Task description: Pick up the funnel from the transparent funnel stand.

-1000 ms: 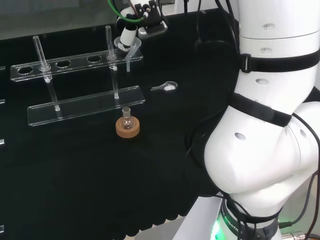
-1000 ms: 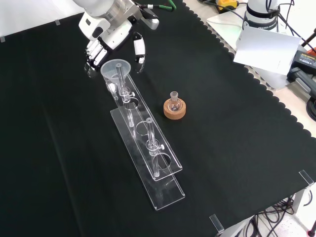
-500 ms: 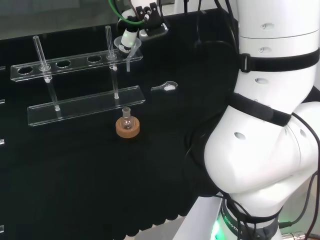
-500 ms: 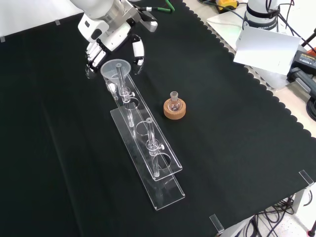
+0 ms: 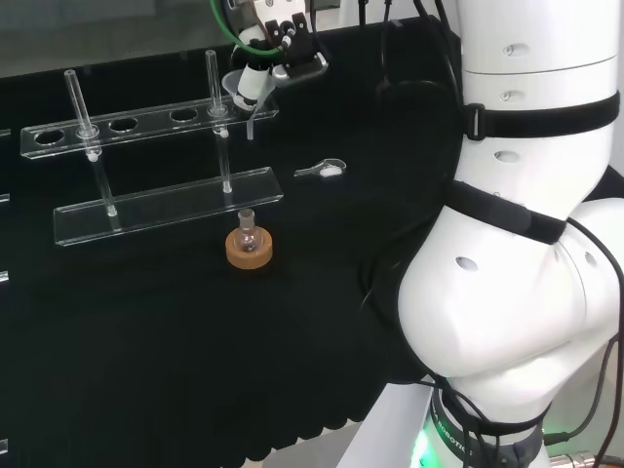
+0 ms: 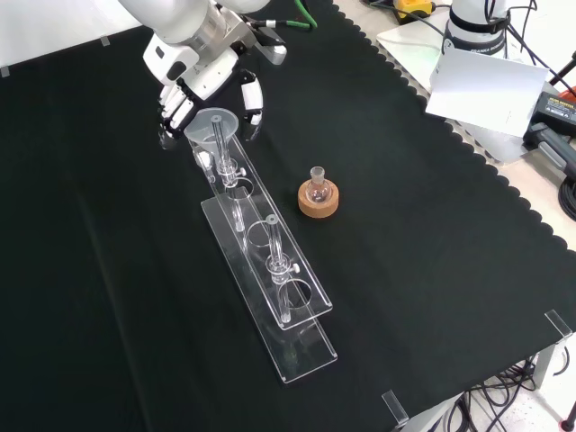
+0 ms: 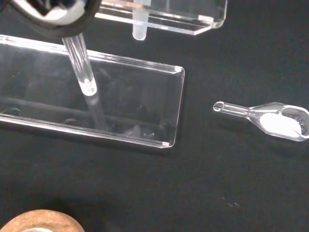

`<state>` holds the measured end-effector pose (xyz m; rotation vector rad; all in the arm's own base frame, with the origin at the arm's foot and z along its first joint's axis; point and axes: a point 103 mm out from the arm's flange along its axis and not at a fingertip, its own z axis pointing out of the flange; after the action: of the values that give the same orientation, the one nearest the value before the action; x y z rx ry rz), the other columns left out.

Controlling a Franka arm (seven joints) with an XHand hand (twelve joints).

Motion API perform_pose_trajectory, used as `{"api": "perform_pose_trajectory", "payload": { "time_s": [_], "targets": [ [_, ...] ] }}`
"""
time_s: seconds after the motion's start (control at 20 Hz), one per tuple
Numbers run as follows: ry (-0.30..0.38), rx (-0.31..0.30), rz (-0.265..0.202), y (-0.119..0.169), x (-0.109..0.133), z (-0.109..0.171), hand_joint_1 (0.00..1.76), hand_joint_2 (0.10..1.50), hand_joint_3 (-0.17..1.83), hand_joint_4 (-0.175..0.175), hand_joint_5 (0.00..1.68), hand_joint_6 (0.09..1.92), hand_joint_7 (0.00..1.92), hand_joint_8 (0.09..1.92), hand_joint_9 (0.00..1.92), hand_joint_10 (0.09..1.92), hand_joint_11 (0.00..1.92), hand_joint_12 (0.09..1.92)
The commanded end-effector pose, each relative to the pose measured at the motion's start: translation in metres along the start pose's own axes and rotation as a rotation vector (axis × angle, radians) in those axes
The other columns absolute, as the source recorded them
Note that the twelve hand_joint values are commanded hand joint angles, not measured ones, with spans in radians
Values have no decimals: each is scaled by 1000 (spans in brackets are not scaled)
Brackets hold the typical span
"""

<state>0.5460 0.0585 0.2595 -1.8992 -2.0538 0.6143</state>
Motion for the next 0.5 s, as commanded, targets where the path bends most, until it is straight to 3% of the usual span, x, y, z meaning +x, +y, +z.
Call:
{"api": "perform_pose_trajectory", "payload": {
  "time_s": [0.05, 0.2, 0.35, 0.5],
  "targets": [
    [7, -8, 7, 1, 0, 3, 803, 590, 539, -7, 223, 87, 88, 717, 380, 755, 312, 1521],
    [-2, -51, 27, 1, 1, 3, 799, 604, 561, -17, 299, 87, 206, 734, 503, 703, 361, 1489],
    [-16, -125, 72, -2, 2, 0, 789, 682, 580, -42, 524, 101, 541, 734, 806, 597, 507, 1392],
    [-58, -230, 98, -9, 3, -7, 774, 792, 576, -52, 777, 439, 794, 690, 1025, 465, 650, 1299]
  ]
}}
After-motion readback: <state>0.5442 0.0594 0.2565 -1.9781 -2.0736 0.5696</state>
